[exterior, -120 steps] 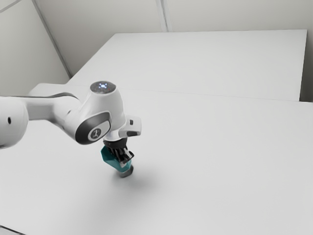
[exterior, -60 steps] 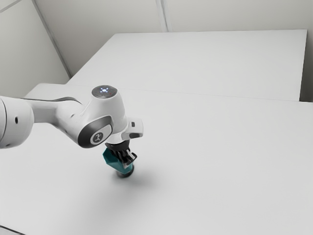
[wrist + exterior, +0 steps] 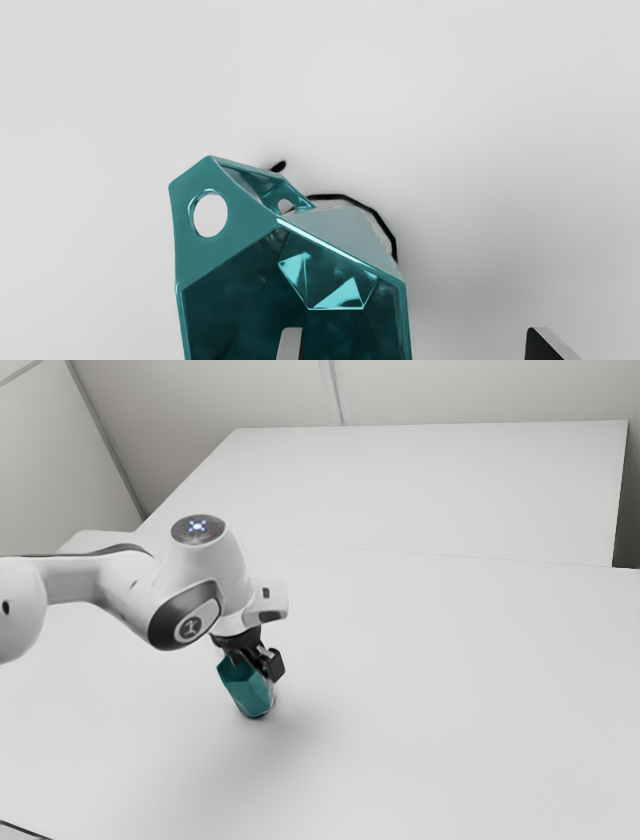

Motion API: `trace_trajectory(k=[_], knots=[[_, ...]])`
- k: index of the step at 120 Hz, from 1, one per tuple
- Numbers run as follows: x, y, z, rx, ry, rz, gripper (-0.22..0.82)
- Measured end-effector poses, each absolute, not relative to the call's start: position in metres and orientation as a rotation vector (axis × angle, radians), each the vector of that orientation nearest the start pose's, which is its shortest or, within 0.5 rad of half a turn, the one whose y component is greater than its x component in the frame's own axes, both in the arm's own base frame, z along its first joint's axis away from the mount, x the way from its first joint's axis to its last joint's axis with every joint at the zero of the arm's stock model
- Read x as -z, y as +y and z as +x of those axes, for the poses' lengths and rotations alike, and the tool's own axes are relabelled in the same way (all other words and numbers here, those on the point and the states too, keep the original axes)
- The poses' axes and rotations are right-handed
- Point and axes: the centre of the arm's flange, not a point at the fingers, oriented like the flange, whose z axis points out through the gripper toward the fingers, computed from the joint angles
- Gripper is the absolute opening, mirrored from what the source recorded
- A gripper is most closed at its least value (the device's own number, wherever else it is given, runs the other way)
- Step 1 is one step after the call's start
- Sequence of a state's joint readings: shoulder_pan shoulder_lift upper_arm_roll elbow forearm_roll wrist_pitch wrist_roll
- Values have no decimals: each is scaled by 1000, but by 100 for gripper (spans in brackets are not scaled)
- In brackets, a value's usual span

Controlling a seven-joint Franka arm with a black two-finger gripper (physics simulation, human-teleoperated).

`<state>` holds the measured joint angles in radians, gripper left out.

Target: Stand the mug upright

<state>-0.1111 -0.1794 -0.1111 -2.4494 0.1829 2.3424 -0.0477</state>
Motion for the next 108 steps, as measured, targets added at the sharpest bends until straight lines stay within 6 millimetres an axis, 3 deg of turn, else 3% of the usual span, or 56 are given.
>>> trace_trajectory(k=[28, 61, 84, 108], knots=[[-406, -102, 462, 180, 411, -2974, 54], [-467, -95, 492, 125, 266, -3063, 57], [-486, -90, 509, 39, 215, -3100, 58], [-520, -88, 526, 4, 195, -3125, 58]])
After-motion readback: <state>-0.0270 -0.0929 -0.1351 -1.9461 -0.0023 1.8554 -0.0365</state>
